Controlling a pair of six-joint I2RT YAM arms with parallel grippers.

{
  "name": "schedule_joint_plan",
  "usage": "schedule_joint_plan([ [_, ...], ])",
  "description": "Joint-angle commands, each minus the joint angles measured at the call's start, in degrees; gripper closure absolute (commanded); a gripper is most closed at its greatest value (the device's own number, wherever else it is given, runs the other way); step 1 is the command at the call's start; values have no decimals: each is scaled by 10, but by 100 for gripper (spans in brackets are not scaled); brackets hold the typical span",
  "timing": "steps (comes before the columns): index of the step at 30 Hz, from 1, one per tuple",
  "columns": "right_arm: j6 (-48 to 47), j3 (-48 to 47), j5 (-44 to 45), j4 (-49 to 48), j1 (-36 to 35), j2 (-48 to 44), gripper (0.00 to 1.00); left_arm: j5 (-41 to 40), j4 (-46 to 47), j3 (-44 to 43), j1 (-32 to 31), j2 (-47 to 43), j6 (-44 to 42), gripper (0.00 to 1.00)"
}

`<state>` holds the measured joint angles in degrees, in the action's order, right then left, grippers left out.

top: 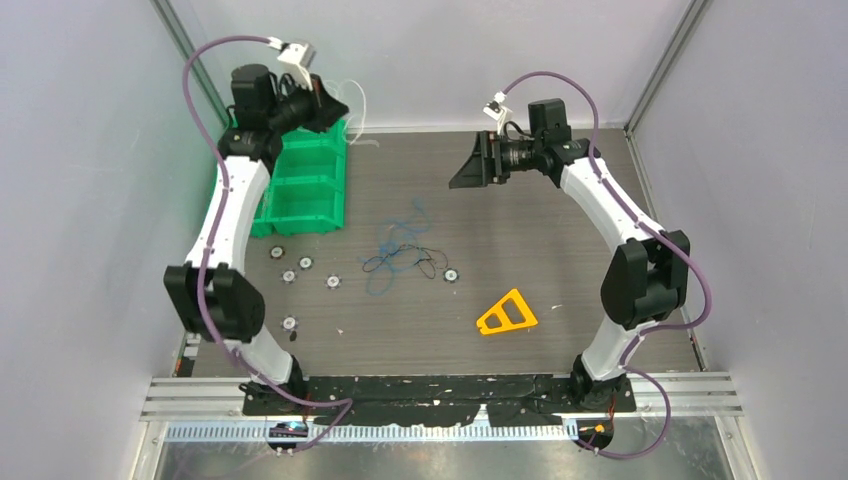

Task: Untangle the cables

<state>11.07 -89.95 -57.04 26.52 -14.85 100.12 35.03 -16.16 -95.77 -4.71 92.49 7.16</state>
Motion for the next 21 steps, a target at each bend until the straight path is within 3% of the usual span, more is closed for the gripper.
schedule_joint_plan([
  [1, -66, -23, 23, 52, 11, -42, 14, -31, -53, -133, 68, 110, 20, 100],
  [5, -116, -14, 54, 93, 14, -66, 11, -75, -68, -279, 99, 221, -17, 100],
  [10, -160, 6, 97, 119, 17, -97, 7, -93, -28, -373, 119, 318, -60, 100],
  [14, -172, 27, 114, 122, 17, -114, 5, -66, 11, -424, 130, 384, -48, 100],
  [18, -181, 41, 129, 125, 17, -120, 4, -93, 13, -433, 128, 419, -68, 100],
  [21, -194, 35, 148, 134, 17, -115, 4, -137, -43, -430, 112, 438, -165, 100],
])
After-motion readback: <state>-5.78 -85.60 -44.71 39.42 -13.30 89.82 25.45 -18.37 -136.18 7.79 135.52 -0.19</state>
